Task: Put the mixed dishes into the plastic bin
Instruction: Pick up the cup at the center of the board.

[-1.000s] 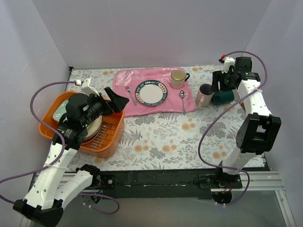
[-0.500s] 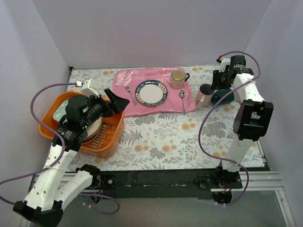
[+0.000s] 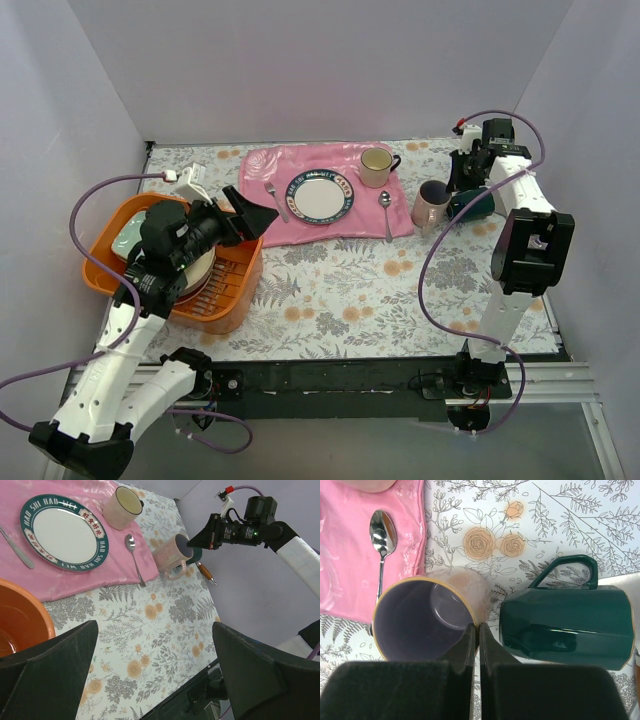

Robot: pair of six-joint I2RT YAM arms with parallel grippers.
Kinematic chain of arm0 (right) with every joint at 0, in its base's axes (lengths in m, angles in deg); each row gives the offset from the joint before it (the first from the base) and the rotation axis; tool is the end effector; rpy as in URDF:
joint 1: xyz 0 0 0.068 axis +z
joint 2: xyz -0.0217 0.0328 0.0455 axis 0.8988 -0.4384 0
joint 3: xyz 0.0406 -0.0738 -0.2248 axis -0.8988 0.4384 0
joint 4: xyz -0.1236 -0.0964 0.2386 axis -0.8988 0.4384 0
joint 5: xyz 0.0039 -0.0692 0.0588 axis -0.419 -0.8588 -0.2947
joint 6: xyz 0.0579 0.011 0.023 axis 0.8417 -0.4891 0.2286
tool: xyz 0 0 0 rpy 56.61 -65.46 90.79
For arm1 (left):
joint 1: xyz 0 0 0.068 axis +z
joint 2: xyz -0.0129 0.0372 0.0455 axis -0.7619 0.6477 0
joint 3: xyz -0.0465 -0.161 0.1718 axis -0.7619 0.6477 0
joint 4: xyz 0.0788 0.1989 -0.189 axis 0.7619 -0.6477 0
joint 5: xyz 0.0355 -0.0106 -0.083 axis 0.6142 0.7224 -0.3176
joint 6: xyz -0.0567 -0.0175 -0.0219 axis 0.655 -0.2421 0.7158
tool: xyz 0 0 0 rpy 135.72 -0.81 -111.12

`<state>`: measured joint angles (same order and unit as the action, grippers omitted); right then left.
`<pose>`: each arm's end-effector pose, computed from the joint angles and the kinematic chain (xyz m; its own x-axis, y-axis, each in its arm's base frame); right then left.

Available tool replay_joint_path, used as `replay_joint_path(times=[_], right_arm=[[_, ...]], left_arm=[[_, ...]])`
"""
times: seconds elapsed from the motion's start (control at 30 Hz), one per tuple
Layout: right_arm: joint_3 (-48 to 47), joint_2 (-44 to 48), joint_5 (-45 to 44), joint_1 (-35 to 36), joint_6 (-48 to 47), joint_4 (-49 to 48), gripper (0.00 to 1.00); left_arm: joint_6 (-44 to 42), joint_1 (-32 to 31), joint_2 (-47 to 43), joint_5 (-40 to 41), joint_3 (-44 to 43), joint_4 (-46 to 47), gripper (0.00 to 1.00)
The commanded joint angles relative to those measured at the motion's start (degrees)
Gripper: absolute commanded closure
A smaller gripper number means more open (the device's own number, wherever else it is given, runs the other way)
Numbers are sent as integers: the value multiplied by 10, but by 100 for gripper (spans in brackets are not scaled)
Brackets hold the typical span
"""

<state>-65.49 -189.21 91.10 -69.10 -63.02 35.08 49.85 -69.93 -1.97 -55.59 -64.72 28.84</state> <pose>0.4548 -0.0280 0.2174 -0.7509 -0.1266 -0.6482 -0.2278 0.9709 0.0743 0.2143 -0.0924 0.3640 -0.6006 -0.7778 -0.1851 -0.0648 0.2781 -0.9584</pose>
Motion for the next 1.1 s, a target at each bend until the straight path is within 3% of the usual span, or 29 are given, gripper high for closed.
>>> replay_joint_path(times=[0.0,0.37,0.63,0.73,1.07], right_arm=[[10,9,1,4,2,-6,99],[36,97,16,3,1,-25,99],[87,187,32,3,-10,-45,99],[109,215,36,3,-10,-45,99],[170,287,84,13,-4,-25,99]], left_arm=[[12,3,-3,-22,9,25,2],[89,4,16,-71,37,80,2],[168,-1,83,-112,38,112,2],[183,-22,112,-102,23,112,2],[243,-185,274,47,-80,86,2]])
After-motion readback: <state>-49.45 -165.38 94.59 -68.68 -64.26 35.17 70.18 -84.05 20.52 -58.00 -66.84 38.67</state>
